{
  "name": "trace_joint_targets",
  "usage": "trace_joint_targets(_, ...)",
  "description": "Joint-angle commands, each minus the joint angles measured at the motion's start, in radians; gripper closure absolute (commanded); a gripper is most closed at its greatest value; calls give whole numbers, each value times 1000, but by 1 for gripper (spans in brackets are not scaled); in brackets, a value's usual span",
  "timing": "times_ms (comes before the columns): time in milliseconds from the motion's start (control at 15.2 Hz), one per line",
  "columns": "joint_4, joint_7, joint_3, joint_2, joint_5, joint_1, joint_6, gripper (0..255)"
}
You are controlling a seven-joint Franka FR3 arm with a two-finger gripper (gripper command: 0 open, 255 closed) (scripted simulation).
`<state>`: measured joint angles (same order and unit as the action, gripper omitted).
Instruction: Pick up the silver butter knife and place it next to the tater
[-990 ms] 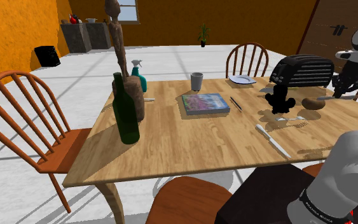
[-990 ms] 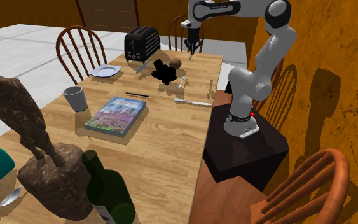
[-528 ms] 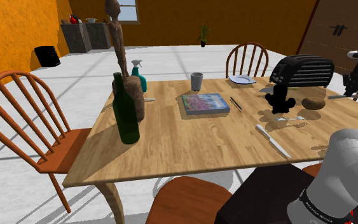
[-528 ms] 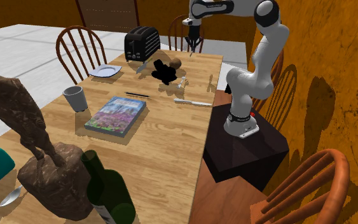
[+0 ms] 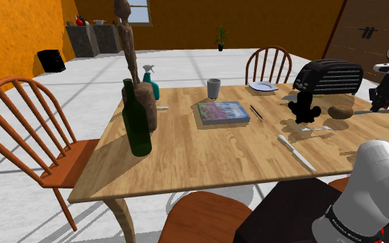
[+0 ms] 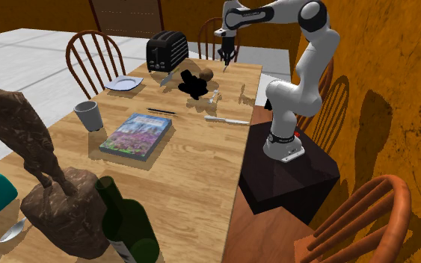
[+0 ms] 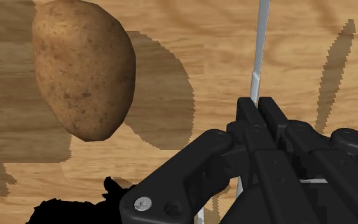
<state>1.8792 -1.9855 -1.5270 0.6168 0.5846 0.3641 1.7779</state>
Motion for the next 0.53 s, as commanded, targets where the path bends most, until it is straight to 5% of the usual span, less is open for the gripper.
trace_joint_targets(0,20,6,-10,5,9,2,22,255)
trace_joint_targets(462,78,24,-67,25,46,25,97,255)
